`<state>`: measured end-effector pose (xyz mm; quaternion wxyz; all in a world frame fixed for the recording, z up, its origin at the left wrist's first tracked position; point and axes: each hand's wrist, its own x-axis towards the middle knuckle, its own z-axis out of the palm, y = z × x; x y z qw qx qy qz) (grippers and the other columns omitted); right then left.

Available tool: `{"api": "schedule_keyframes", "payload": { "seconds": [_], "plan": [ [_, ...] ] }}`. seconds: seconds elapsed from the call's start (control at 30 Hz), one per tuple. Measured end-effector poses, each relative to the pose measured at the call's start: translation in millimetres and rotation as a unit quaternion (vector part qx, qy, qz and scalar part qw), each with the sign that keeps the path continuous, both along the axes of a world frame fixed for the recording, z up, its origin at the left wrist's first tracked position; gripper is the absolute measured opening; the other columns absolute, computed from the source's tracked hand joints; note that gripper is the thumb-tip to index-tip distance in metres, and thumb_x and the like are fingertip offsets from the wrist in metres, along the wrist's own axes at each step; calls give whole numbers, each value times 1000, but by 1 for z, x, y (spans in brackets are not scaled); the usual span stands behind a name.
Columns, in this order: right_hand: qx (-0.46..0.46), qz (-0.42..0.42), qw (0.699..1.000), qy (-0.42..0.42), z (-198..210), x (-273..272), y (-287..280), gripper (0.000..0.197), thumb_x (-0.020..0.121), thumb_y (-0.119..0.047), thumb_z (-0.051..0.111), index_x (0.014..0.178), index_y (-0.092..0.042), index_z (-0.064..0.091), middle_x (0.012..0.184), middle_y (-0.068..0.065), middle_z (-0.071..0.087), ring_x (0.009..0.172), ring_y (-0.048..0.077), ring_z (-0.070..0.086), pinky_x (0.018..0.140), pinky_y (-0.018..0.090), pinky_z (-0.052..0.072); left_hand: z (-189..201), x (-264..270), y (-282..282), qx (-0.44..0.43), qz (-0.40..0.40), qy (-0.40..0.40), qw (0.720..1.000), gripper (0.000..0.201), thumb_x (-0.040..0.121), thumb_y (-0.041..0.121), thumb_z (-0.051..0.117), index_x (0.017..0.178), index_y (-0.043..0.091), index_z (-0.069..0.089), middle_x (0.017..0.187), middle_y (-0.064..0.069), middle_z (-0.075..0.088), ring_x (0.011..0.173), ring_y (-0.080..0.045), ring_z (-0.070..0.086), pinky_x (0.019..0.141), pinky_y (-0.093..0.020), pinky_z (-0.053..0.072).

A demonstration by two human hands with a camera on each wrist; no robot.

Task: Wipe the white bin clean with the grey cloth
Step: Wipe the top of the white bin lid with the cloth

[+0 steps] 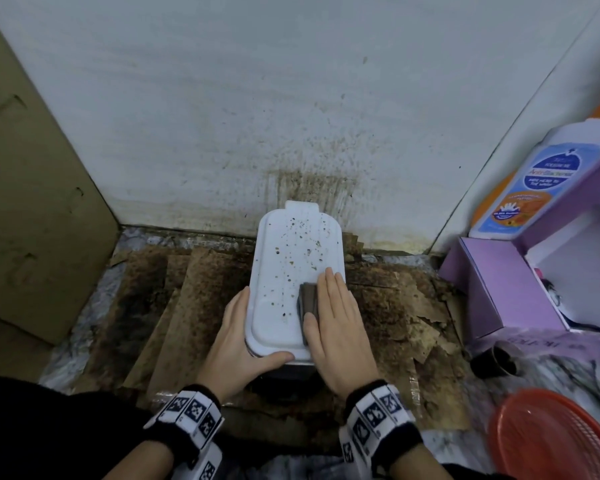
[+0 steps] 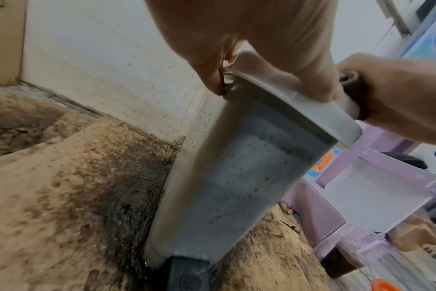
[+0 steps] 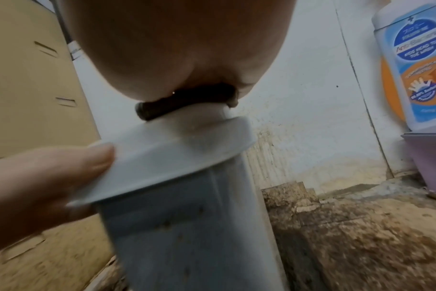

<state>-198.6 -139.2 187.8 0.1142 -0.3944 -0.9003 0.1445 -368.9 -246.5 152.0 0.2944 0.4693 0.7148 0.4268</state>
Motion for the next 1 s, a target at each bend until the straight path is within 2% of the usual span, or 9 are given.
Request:
{"api": "schedule_keyframes", "payload": {
  "seconds": [0.1,0.17,0.4,0.57,0.73,0.9,1.0],
  "plan": [
    [-9,4,1000,-7,3,-10,26,66,102,-43,17,158,-12,-1,166,2,-7,152,11,-10,125,37,5,1,1,-1,-21,-1,-9,1000,128,63,61,85,158,36,3,156,32,7,140,12,19,112,-24,27],
    [-11,0,1000,-8,1,-14,33,67,102,-44,16,158,-12,-2,166,2,-8,152,12,-10,125,38,7,2,1,-1,-26,0,-16,1000,128,64,61,86,158,36,3,158,30,6,142,8,18,113,-26,27],
    [1,-37,998,57,-10,1,-14,64,103,-37,23,158,-12,2,167,1,-3,153,12,-7,125,38,10,0,2,-2,-13,14,-19,1000,127,61,60,87,158,39,8,160,27,10,144,7,21,111,-25,29],
    [17,-48,997,54,-13,10,-46,64,104,-37,26,158,-12,0,167,2,-1,154,16,-4,123,38,11,1,3,-1,2,9,-27,1000,125,61,59,88,156,44,9,155,38,9,137,23,18,108,-21,30],
    [9,-37,999,16,-6,-1,-15,64,104,-37,21,158,-10,-1,167,4,-4,153,14,-7,125,38,11,-3,3,-2,-11,14,-30,999,127,64,56,89,159,37,6,160,29,9,144,9,20,108,-21,29],
    [-23,-4,1000,-1,2,-12,34,65,105,-40,22,157,-13,-6,166,1,-11,152,11,-12,125,39,8,-2,2,-1,-6,9,-40,999,127,63,59,88,159,36,8,161,26,11,145,6,21,110,-23,29],
    [-32,-7,999,25,0,-11,31,65,106,-39,25,157,-14,-5,166,-1,-11,152,9,-13,125,38,8,-1,1,0,-7,11,-39,999,127,62,60,88,158,36,9,161,26,12,146,6,21,111,-25,28]
  ]
}}
